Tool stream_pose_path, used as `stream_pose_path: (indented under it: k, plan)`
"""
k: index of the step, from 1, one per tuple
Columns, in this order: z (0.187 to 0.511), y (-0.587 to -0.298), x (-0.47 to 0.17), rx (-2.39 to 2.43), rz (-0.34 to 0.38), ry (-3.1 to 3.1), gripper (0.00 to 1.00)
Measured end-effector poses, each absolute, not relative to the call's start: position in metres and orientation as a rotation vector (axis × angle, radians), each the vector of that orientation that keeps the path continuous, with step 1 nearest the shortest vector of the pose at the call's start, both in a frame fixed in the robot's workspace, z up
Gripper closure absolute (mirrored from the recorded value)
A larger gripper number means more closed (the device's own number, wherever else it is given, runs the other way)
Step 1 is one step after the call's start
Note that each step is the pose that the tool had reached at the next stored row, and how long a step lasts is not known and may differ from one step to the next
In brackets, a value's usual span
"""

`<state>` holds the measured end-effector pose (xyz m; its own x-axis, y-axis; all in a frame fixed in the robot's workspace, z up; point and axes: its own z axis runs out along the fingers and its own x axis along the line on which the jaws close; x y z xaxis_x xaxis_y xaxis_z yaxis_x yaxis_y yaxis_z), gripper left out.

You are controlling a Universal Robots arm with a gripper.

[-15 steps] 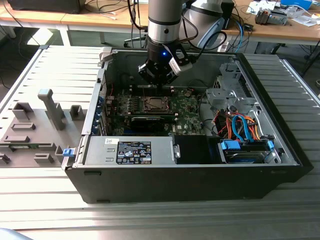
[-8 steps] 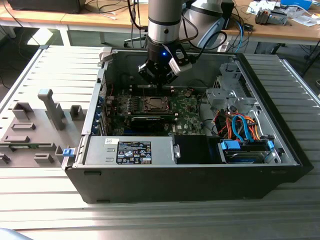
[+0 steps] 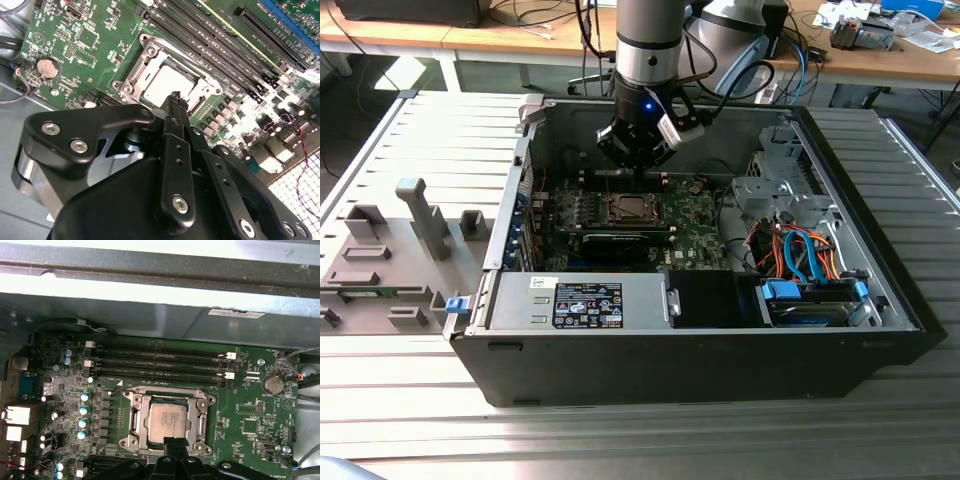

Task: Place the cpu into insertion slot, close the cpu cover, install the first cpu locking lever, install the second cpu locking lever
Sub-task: 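Install the first cpu locking lever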

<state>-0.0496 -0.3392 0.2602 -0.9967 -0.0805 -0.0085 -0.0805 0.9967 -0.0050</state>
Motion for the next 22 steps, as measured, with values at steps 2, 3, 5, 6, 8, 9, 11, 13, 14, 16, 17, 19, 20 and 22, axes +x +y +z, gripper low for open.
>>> stream_pose_path:
  k: [2, 3, 5, 6, 8, 9, 11, 13, 14, 16, 17, 19, 20, 22]
  plan:
    - [0.2618, -0.3392, -0.0495, -0.126, -0.007, 3.130, 0.89]
    - [0.2627, -0.3392, -0.0496, -0.126, -0.007, 3.130, 0.89]
    - [0.2648, -0.3392, -0.0495, -0.126, -0.007, 3.130, 0.89]
    - [0.2657, -0.3392, -0.0495, -0.126, -0.007, 3.130, 0.89]
    - [0.2661, -0.3393, -0.0496, -0.126, -0.006, 3.130, 0.89]
    - [0.2662, -0.3396, -0.0499, -0.127, -0.006, 3.130, 0.89]
    - [0.2662, -0.3404, -0.0525, -0.126, -0.003, 3.130, 0.89]
    - [0.2662, -0.3404, -0.0536, -0.126, -0.002, 3.130, 0.89]
    - [0.2662, -0.3405, -0.0543, -0.126, -0.001, 3.130, 0.89]
    - [0.2662, -0.3405, -0.0555, -0.126, -0.001, 3.130, 0.89]
    - [0.2662, -0.3406, -0.0559, -0.126, -0.001, 3.130, 0.89]
    - [0.2662, -0.3406, -0.0568, -0.126, -0.001, 3.130, 0.89]
    - [0.2662, -0.3406, -0.0571, -0.126, -0.001, 3.130, 0.89]
    - [0.2662, -0.3406, -0.0583, -0.126, -0.001, 3.130, 0.89]
